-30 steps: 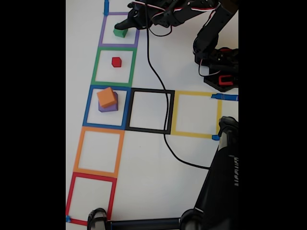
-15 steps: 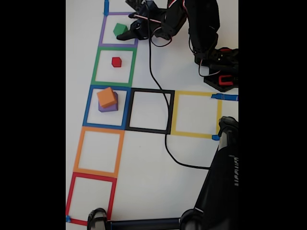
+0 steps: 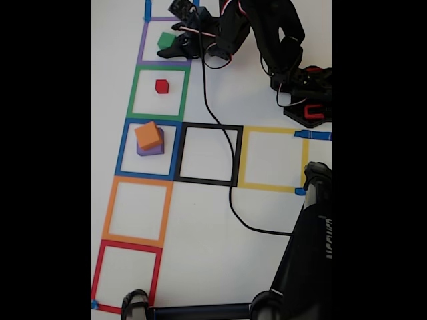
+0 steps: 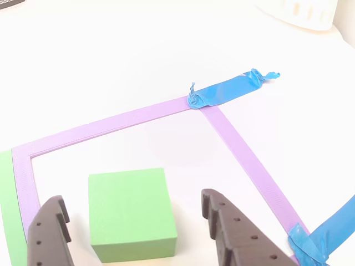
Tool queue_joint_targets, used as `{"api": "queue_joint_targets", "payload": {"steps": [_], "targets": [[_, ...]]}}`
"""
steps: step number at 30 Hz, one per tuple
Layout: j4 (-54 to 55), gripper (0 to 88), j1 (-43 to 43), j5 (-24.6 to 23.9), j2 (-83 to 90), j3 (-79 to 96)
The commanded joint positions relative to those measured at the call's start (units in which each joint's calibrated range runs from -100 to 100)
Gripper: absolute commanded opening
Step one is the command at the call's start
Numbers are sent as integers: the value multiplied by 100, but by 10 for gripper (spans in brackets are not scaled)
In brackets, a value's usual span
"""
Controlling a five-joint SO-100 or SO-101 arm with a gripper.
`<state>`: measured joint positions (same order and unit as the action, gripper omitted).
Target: Tower of hanoi
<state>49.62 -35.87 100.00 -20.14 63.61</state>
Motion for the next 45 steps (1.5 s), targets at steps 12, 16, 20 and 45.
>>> {"api": "queue_joint_targets", "payload": {"steps": [12, 16, 20, 45], "targets": [[140, 138, 231, 0, 31, 2], [99, 82, 250, 0, 31, 12], [99, 61, 270, 0, 39, 39], [-9075, 51, 730, 0, 6362, -1470]]}}
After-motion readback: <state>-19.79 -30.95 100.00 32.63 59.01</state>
